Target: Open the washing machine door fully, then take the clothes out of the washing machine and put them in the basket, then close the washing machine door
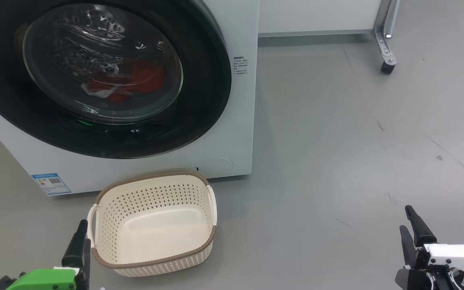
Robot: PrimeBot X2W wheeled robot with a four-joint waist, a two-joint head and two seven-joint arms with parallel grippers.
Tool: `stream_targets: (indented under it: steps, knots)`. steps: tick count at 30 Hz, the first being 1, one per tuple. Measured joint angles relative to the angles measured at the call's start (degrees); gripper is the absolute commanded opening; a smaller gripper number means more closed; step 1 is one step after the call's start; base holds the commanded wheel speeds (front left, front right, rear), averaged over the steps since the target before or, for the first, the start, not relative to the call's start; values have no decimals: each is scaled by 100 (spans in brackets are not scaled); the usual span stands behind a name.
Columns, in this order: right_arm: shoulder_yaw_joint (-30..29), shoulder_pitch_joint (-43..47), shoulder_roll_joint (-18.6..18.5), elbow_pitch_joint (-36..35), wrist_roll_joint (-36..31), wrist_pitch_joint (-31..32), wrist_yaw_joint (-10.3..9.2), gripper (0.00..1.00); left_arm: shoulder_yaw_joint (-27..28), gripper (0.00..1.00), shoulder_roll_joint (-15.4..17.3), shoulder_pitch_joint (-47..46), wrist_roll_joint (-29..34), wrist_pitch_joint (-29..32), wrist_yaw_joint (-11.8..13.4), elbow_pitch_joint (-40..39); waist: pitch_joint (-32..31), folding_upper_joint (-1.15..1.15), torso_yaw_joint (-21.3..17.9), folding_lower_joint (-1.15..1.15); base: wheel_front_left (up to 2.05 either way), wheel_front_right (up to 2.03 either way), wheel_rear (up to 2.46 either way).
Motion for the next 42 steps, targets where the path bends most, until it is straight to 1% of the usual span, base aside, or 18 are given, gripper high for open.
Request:
stream_targets:
  steps: [7,17,20,25,28,32,42]
  knots:
    - [53,-52,-8,-23,-85,-31,0,100,0,100,1,-27,15,-55,0,-4,10,0,4,0,0,0,0]
    - [215,-211,-111,-52,-414,-171,0,100,-86,100,54,-124,159,-207,0,-67,28,0,10,0,0,0,0]
    - [313,-270,-174,-59,-591,-257,0,100,-155,100,119,-172,386,-308,0,-84,35,0,13,0,0,0,0]
    - [457,-360,-247,-59,-859,-381,0,100,-300,100,202,-194,538,-453,0,-116,44,0,16,0,0,0,0]
    - [557,-389,-294,-52,-1038,-477,0,100,-372,100,254,-220,760,-554,0,-123,46,0,17,0,0,0,0]
    - [690,-485,-363,-22,-1270,-591,0,100,-498,100,336,-297,909,-658,0,-123,47,0,18,0,0,0,0]
    - [1017,-683,-560,132,-1986,-822,1,100,-798,100,538,-324,1566,-872,-1,-67,47,0,19,0,0,0,0]
